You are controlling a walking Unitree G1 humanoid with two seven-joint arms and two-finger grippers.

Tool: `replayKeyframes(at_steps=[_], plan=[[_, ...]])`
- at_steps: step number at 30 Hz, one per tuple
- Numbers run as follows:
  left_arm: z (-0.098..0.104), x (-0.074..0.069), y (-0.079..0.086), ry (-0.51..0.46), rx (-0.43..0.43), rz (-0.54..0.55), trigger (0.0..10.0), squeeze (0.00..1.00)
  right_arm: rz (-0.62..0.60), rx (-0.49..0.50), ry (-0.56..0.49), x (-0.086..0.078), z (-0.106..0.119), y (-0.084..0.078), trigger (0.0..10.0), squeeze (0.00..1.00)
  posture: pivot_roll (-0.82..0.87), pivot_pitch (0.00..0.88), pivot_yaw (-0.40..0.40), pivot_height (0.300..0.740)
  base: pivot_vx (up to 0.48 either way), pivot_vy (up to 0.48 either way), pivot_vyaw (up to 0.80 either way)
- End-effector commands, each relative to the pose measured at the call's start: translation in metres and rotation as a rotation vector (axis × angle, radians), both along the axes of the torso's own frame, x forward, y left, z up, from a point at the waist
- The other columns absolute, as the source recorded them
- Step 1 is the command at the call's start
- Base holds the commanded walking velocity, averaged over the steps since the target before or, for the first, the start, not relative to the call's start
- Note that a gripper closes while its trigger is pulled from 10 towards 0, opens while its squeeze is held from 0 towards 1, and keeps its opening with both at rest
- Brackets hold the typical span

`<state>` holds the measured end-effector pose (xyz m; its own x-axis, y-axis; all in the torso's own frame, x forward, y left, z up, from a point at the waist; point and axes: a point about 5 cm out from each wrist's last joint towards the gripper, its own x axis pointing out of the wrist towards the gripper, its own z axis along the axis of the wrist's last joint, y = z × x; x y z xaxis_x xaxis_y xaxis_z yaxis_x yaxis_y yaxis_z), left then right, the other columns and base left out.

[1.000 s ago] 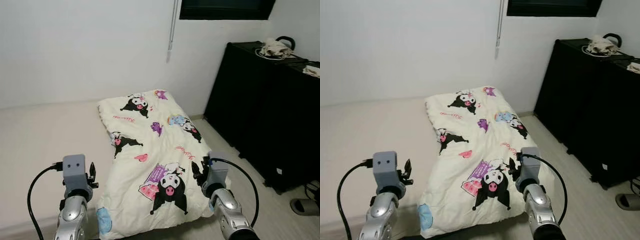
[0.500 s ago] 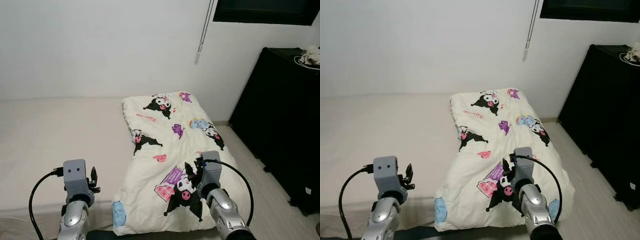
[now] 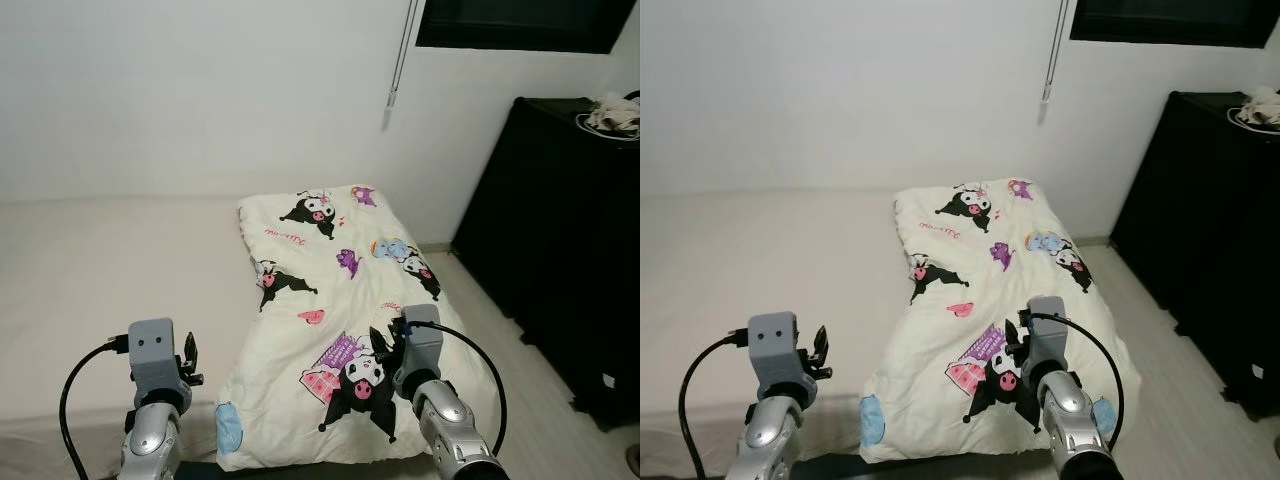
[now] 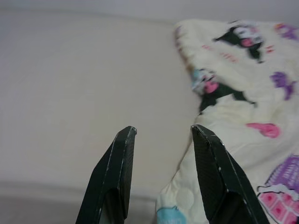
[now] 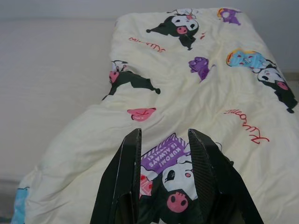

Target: Clean up the room

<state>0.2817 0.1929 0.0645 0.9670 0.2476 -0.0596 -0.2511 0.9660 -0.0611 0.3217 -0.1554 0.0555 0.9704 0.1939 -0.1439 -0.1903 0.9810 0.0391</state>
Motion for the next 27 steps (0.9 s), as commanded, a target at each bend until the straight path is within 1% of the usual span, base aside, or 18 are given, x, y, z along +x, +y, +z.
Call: replayKeyframes(at_steps=[1,2,5,8,10,11,12,14,16,17,18,20,21,27], plan=[[-0.002,-0.001,0.001,0.026,0.004,0.058,10.0,0.00,0.010,-0.017,0.011,-0.003,-0.003,0.000,10.0,0.00,-0.03,0.066,-0.073,0.740,0.000,0.000,0.00],[-0.002,-0.001,0.001,0.026,0.004,0.058,10.0,0.00,0.010,-0.017,0.011,-0.003,-0.003,0.000,10.0,0.00,-0.03,0.066,-0.073,0.740,0.000,0.000,0.00],[-0.004,0.000,0.005,0.052,0.027,0.123,10.0,0.00,0.008,-0.016,0.007,-0.002,-0.003,0.000,10.0,0.00,-0.03,0.064,-0.073,0.740,0.000,0.000,0.00],[-0.004,-0.001,0.006,0.051,0.035,0.132,10.0,0.00,0.008,-0.017,0.006,-0.002,-0.003,0.000,10.0,0.00,-0.03,0.062,-0.074,0.740,0.000,0.000,0.00],[-0.002,0.000,0.001,0.032,0.056,0.067,10.0,0.00,0.008,-0.020,0.008,-0.002,-0.003,0.000,10.0,0.00,-0.03,0.064,-0.074,0.740,0.000,0.000,0.00],[-0.002,0.000,-0.003,0.022,0.070,0.016,10.0,0.00,0.010,-0.021,0.012,-0.002,-0.003,0.001,10.0,0.00,-0.03,0.064,-0.074,0.740,0.000,0.000,0.00],[-0.002,0.000,-0.003,0.022,0.070,0.016,10.0,0.00,0.010,-0.021,0.012,-0.002,-0.003,0.001,10.0,0.00,-0.03,0.064,-0.074,0.740,0.000,0.000,0.00],[-0.002,-0.001,-0.010,0.015,0.085,-0.051,10.0,0.00,0.012,-0.019,0.022,-0.003,-0.005,0.001,10.0,0.00,-0.03,0.064,-0.074,0.740,0.000,0.000,0.00],[-0.002,-0.002,-0.013,0.020,0.098,-0.085,10.0,0.00,0.012,-0.010,0.025,-0.003,-0.005,0.001,10.0,0.00,-0.03,0.069,-0.074,0.730,0.000,0.000,0.00],[-0.002,-0.002,-0.013,0.020,0.098,-0.085,10.0,0.00,0.012,-0.010,0.025,-0.003,-0.005,0.001,10.0,0.00,-0.03,0.069,-0.074,0.730,0.000,0.000,0.00],[-0.002,-0.002,-0.014,0.026,0.099,-0.081,10.0,0.00,0.012,-0.007,0.026,-0.004,-0.006,0.002,10.0,0.00,-0.02,0.072,-0.076,0.720,0.000,0.000,0.00],[-0.002,-0.002,-0.014,0.026,0.099,-0.081,10.0,0.00,0.012,-0.007,0.026,-0.004,-0.006,0.002,10.0,0.00,-0.02,0.072,-0.076,0.720,0.000,0.000,0.00],[-0.002,-0.002,-0.014,0.028,0.098,-0.073,10.0,0.00,0.014,-0.007,0.027,-0.004,-0.006,0.002,10.0,0.00,-0.03,0.074,-0.077,0.710,0.000,0.000,0.00],[-0.004,-0.004,-0.012,0.041,0.099,-0.064,10.0,0.00,0.017,-0.005,0.026,-0.003,-0.005,0.002,10.0,0.00,-0.02,0.075,-0.076,0.685,0.000,0.000,0.00]])
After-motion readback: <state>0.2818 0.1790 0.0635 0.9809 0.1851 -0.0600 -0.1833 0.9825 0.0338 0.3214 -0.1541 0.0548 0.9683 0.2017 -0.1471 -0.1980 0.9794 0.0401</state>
